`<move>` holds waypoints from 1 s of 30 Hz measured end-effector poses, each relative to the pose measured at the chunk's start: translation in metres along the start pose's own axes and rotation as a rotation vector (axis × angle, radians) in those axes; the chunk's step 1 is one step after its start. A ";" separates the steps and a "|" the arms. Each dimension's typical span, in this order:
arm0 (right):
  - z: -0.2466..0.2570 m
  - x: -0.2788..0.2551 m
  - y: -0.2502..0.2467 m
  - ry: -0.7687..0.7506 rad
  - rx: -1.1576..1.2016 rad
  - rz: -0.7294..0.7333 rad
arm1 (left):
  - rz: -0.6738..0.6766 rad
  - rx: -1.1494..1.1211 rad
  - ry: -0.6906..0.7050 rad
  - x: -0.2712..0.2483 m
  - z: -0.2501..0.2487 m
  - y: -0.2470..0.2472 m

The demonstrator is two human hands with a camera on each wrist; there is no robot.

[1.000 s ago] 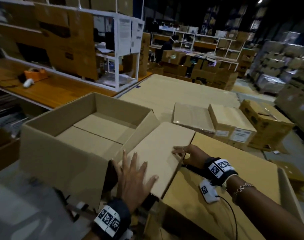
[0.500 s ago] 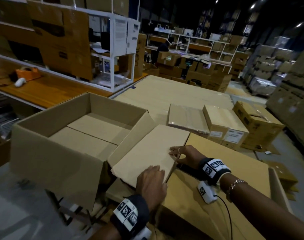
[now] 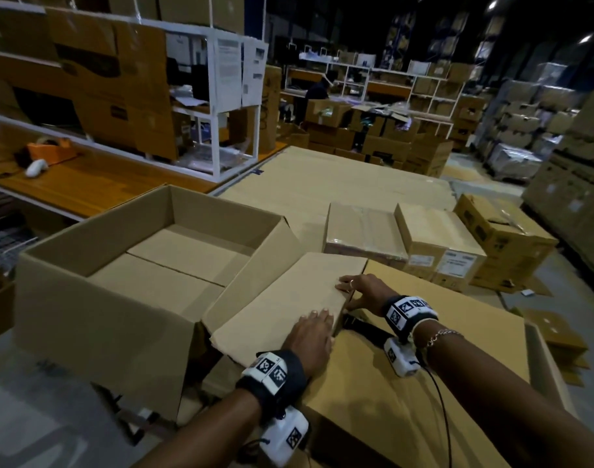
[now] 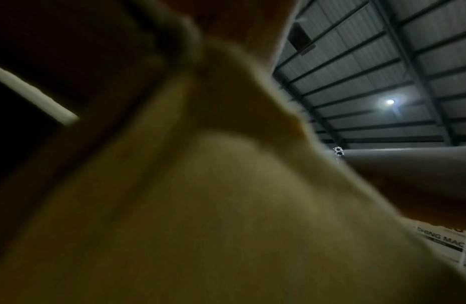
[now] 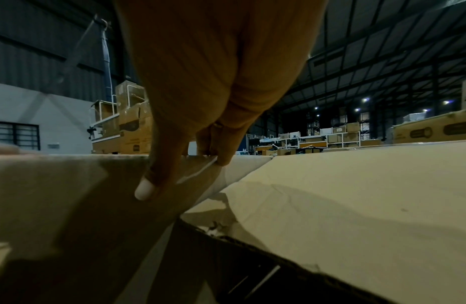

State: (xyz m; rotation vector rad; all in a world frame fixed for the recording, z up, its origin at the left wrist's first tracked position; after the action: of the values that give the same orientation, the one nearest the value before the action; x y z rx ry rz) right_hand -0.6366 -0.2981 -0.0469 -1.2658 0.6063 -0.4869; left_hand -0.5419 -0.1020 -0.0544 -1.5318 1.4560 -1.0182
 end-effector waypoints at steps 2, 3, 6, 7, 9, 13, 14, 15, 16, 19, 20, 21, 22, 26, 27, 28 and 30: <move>-0.003 -0.002 0.003 0.004 0.012 0.002 | 0.003 0.003 0.011 0.004 -0.003 -0.005; -0.002 -0.004 0.004 0.008 0.034 0.002 | 0.026 0.005 0.013 0.005 -0.004 -0.008; -0.001 -0.012 0.003 0.014 0.030 -0.002 | 0.088 0.013 0.022 0.010 -0.002 -0.017; 0.001 -0.018 0.000 0.020 0.036 -0.010 | 0.099 0.011 0.019 0.014 0.001 -0.020; 0.001 -0.030 -0.006 0.041 0.042 -0.013 | 0.112 -0.032 0.009 0.023 0.004 -0.032; -0.002 -0.070 -0.021 0.113 0.142 -0.038 | 0.141 -0.055 0.150 0.044 -0.010 -0.049; -0.008 -0.084 -0.025 0.156 0.197 -0.038 | 0.146 -0.060 0.189 0.050 -0.019 -0.051; -0.012 -0.097 -0.025 0.200 0.238 -0.014 | 0.161 -0.073 0.229 0.056 -0.028 -0.051; -0.017 -0.109 -0.024 0.239 0.250 0.006 | 0.197 -0.069 0.271 0.063 -0.035 -0.048; -0.033 -0.152 -0.016 0.380 0.232 0.085 | 0.387 0.010 0.402 0.082 -0.062 -0.031; -0.033 -0.159 -0.009 0.416 0.231 0.121 | 0.432 0.032 0.400 0.084 -0.064 -0.025; -0.035 -0.164 0.000 0.444 0.232 0.146 | 0.474 0.043 0.407 0.085 -0.065 -0.019; -0.033 -0.168 0.009 0.466 0.247 0.182 | 0.508 0.039 0.400 0.086 -0.064 -0.012; -0.041 -0.190 0.033 0.628 0.248 0.217 | 0.640 0.071 0.411 0.097 -0.068 0.008; -0.040 -0.195 0.029 0.661 0.253 0.198 | 0.652 0.083 0.417 0.101 -0.069 0.008; -0.039 -0.199 0.026 0.660 0.253 0.187 | 0.654 0.099 0.424 0.105 -0.070 0.007; -0.035 -0.204 0.019 0.659 0.209 0.132 | 0.649 0.138 0.460 0.114 -0.072 0.006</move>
State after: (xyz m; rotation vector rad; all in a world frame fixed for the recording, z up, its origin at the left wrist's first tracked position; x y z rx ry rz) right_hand -0.8123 -0.1875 -0.0405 -0.8463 1.1495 -0.8427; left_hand -0.6075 -0.2170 -0.0284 -0.6525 1.9679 -1.0618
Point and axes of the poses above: each hand's wrist, its own x-axis towards the middle knuckle, its own y-axis out of the palm, z = x × y, the point moved 4 cm from there along x, towards the middle knuckle, and after that the axes turned 2 degrees about -x, right-handed, at the moved point
